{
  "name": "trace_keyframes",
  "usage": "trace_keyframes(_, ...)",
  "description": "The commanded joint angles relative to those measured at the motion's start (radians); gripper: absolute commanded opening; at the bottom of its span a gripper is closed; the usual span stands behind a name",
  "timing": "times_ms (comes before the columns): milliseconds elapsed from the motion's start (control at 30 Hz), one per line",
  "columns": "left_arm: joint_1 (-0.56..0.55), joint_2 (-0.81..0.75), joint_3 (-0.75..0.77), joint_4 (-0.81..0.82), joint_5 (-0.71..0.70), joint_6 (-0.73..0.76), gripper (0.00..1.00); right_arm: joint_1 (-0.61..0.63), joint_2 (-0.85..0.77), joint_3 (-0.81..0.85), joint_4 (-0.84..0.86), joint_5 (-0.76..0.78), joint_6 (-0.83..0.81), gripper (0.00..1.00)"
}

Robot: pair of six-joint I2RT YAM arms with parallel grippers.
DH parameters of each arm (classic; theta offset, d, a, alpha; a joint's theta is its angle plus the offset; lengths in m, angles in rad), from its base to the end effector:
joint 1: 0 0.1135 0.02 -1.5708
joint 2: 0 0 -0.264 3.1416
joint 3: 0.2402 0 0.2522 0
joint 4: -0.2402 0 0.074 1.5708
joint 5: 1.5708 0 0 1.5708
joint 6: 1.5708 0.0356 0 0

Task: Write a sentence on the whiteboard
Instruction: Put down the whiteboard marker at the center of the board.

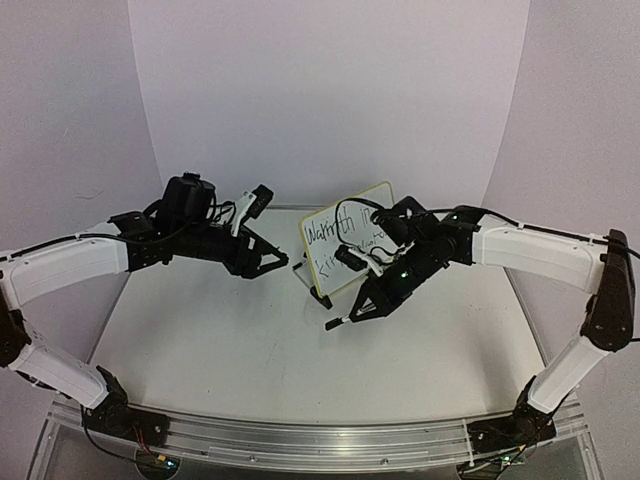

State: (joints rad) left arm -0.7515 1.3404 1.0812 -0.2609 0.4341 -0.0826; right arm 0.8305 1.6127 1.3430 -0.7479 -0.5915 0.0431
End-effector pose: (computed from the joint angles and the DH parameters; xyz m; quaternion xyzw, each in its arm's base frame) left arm 0.2120 -0.2186 0.3129 0.3793 0.7626 -0.3687 0.3723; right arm 0.2130 0.2626 0.2817 -0.4265 0.8193 0.3646 0.1181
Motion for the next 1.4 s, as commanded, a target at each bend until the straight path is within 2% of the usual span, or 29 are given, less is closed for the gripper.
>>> trace_keyframes(0,0.066,-0.025,-0.030,-0.016,-0.158,-0.046,0.66,0.044,0.002,-0.083,0.178,-0.001,0.076,0.00)
trace_keyframes(233,0.245,-0.012,-0.132,0.131,-0.224,-0.197,0.68,0.147,0.081,-0.155,0.408,0.036,0.170,0.00)
trace_keyframes(467,0.289,0.014,-0.173,0.171,-0.310,-0.247,0.70,0.225,0.226,-0.132,0.453,0.105,0.179,0.01)
trace_keyframes(600,0.293,0.026,-0.184,0.165,-0.327,-0.232,0.71,0.230,0.284,-0.133,0.456,0.139,0.193,0.08)
trace_keyframes(733,0.298,0.031,-0.192,0.139,-0.379,-0.225,0.71,0.230,0.290,-0.155,0.440,0.229,0.203,0.23)
trace_keyframes(933,0.322,0.014,-0.238,0.163,-0.421,-0.236,0.73,0.228,0.222,-0.212,0.406,0.365,0.204,0.55)
trace_keyframes(1000,0.330,0.018,-0.244,0.168,-0.424,-0.229,0.73,0.227,0.191,-0.232,0.394,0.425,0.207,0.76)
trace_keyframes(1100,0.339,0.032,-0.245,0.173,-0.425,-0.220,0.74,0.214,0.154,-0.253,0.384,0.468,0.207,0.98)
trace_keyframes(1233,0.359,0.053,-0.249,0.190,-0.423,-0.213,0.76,0.164,0.109,-0.277,0.378,0.506,0.214,0.98)
trace_keyframes(1367,0.421,0.087,-0.250,0.216,-0.386,-0.207,0.77,0.054,0.070,-0.305,0.381,0.521,0.278,0.98)
